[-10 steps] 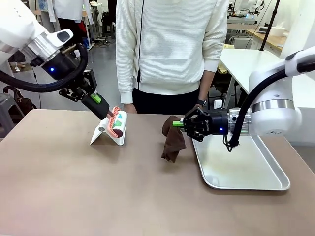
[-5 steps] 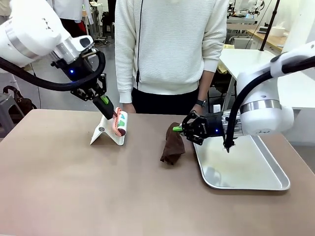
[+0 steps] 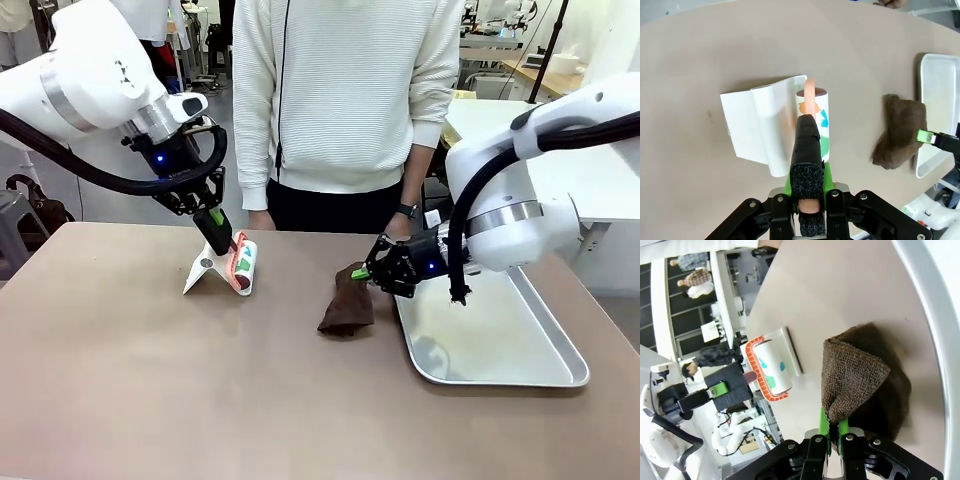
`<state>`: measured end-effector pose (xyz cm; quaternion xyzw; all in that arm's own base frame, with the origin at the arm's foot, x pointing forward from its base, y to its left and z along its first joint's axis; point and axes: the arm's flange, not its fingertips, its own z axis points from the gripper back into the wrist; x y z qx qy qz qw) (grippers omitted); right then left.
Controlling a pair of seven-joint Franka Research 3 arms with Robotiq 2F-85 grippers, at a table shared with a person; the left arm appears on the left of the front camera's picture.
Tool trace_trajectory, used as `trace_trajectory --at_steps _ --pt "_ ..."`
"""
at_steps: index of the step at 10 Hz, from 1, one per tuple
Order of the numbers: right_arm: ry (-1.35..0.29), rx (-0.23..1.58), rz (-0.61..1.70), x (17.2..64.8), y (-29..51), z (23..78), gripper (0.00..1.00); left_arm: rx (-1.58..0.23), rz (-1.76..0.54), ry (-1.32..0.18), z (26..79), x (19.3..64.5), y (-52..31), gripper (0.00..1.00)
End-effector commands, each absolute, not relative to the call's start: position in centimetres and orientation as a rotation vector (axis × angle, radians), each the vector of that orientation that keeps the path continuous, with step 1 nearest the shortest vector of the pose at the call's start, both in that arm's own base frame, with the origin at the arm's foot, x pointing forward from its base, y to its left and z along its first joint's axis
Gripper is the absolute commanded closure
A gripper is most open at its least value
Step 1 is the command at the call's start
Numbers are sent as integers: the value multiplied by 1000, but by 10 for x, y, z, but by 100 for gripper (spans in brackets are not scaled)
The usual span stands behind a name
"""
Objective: Clean the surface of the table.
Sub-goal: Return the Lint Roller and towel to their original positions.
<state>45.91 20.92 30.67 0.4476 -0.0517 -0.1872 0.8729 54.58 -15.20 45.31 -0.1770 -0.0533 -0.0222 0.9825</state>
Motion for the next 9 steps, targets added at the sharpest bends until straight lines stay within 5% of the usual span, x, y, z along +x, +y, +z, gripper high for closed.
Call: trace_trajectory --at_steps 1,9 --pt "-86 930 -409 469 216 309 93 -339 -2 -111 457 554 -158 78" --pt "-91 980 -398 472 213 303 93 -352 76 -41 447 562 -160 78"
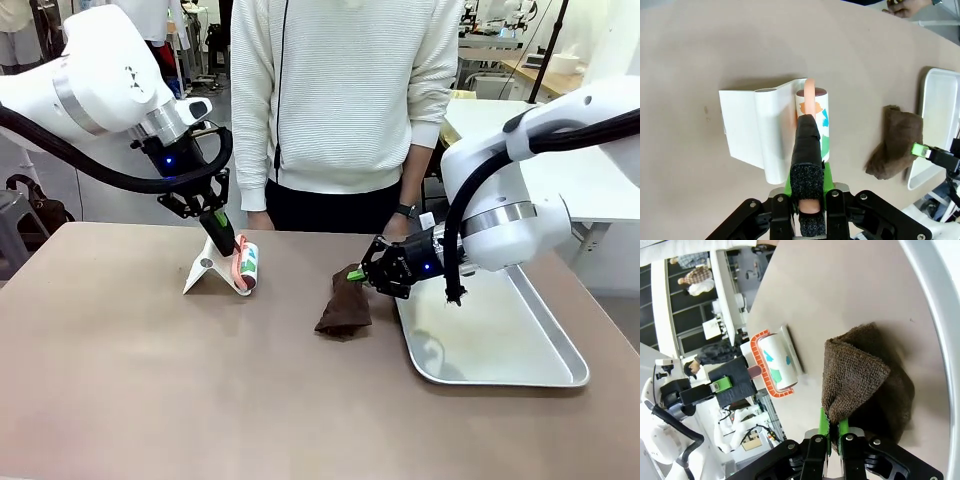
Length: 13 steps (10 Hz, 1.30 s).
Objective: Clean the surface of the table.
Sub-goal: Return the Lint Roller and towel to their original positions.
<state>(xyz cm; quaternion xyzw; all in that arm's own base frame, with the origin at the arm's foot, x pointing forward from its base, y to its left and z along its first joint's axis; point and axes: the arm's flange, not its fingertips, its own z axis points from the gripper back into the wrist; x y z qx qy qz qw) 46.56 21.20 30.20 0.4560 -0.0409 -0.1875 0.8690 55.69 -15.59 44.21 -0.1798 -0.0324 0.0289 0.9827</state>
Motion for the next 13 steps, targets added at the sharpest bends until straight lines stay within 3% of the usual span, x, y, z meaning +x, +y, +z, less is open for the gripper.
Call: trace_trajectory --at_steps 1,11,12,13 --pt "-88 986 -396 472 212 302 93 -342 80 -41 446 563 -160 78" --pt "-59 992 -374 471 213 297 93 -326 101 -52 434 565 -149 78" --pt "-47 999 -375 471 213 297 64 -324 112 -51 434 564 -147 66" --pt "-45 1000 -371 471 213 297 35 -315 117 -53 435 564 -147 24"
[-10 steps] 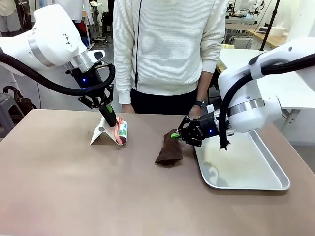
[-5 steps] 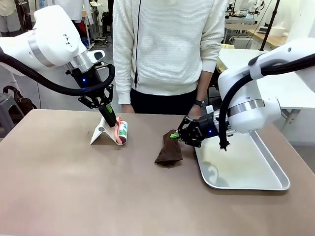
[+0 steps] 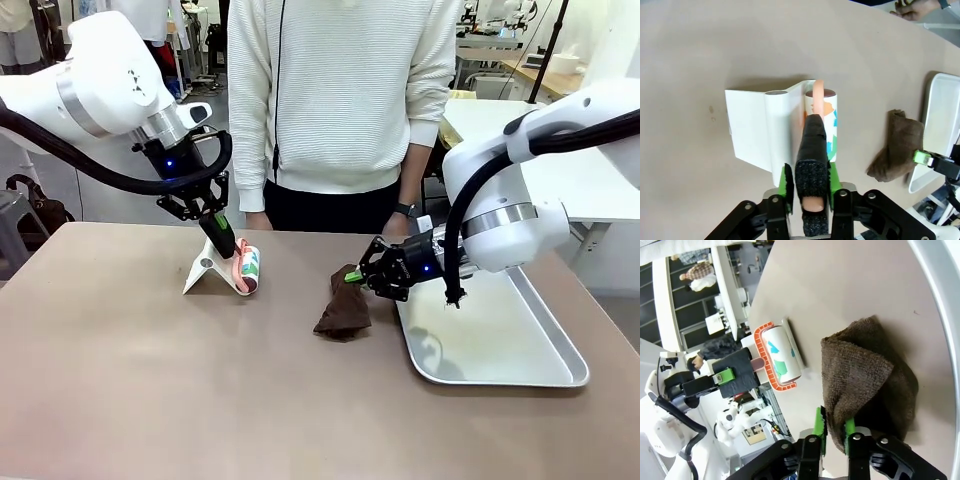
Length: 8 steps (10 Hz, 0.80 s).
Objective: Clean the surface of the table.
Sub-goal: Return the Lint Roller and towel to their original positions.
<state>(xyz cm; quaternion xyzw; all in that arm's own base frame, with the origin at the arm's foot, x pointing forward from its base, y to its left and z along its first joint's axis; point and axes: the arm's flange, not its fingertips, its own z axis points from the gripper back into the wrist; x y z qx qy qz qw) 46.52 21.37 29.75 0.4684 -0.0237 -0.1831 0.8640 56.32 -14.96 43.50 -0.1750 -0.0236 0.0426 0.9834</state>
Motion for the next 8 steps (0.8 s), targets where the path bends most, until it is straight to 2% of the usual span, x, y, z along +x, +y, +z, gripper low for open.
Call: trace_trajectory --at_steps 1,2,8 --pt "-41 997 -372 471 213 297 7 -312 119 -56 436 563 -146 9" --pt "-38 997 -370 472 212 296 0 -312 119 -56 437 563 -145 0" --pt "-22 973 -355 472 213 296 0 -312 137 -75 450 548 -122 0"
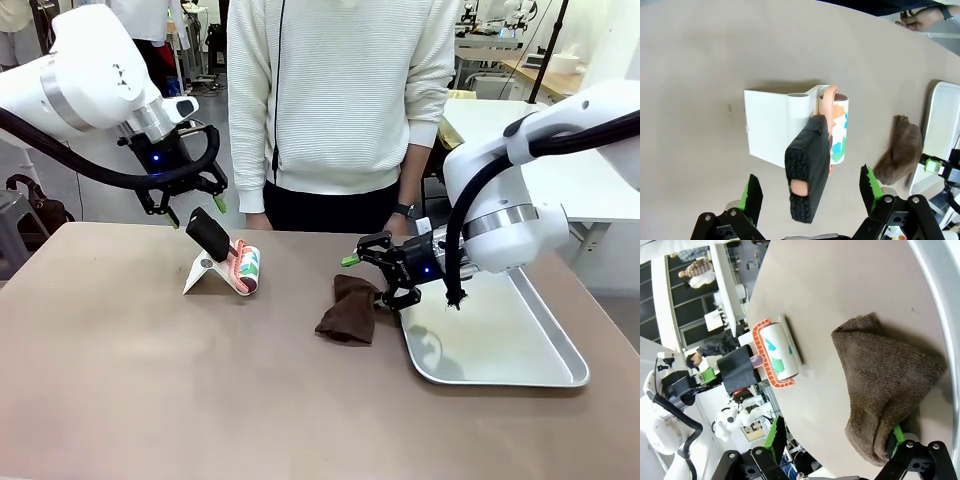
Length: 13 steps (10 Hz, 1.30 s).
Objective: Clean the surface of the table.
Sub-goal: Return the Lint Roller and towel to their original positions.
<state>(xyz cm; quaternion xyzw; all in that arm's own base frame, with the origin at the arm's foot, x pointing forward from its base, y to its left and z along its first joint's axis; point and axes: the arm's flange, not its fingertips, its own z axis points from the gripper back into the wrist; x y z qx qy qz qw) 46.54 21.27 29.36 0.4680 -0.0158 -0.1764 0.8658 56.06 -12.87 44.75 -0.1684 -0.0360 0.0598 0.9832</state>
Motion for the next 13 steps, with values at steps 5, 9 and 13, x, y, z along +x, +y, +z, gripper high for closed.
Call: trace_trajectory --at_steps 5,9,13 --pt "36 795 -261 462 214 327 0 -472 62 -107 490 492 -93 0" --pt "35 483 -316 455 203 383 0 -696 -21 -183 509 417 -51 0" --pt "-4 685 -298 392 147 409 0 -981 -108 -287 488 346 -8 0"
